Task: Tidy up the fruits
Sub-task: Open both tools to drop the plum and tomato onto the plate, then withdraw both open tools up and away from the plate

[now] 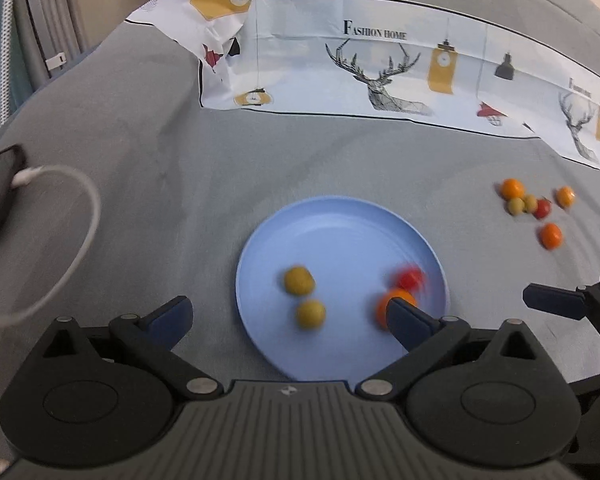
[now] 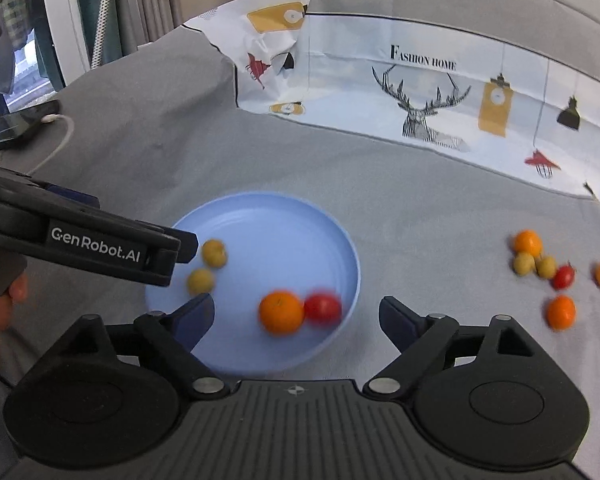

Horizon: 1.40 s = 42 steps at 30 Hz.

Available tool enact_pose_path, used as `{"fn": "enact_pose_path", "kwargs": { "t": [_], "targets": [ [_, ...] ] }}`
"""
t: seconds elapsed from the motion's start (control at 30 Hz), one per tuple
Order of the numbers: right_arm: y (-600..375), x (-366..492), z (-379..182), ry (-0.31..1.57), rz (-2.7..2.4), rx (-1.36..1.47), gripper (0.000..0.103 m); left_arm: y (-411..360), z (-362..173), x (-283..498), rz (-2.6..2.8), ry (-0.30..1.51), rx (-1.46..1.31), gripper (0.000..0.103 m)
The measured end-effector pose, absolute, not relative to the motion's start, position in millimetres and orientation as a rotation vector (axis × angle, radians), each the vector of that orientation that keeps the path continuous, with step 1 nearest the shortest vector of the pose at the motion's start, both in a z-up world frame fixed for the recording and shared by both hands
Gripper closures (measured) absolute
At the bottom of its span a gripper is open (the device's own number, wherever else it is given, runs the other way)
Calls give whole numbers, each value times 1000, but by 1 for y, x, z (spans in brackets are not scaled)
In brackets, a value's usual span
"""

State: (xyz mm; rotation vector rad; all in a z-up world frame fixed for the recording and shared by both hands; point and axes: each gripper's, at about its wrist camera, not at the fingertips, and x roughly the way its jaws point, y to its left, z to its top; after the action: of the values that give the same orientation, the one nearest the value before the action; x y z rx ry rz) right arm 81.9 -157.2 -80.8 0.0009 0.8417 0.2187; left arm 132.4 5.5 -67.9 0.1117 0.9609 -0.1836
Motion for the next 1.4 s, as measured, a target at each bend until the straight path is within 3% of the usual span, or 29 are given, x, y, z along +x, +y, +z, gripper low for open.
{"fn": "enact_pose_path", "kwargs": {
  "t": [0.27, 0.53, 1.4],
  "targets": [
    [-161, 16, -51, 825, 194, 19, 6, 12, -42, 65, -165, 993, 46, 0],
    [-168, -39, -21, 735, 151, 9, 4, 1, -17, 11, -164, 909, 82, 0],
    [-169, -108, 17, 552, 128, -29, 3, 1, 25, -41, -145, 773, 98, 0]
  ]
}}
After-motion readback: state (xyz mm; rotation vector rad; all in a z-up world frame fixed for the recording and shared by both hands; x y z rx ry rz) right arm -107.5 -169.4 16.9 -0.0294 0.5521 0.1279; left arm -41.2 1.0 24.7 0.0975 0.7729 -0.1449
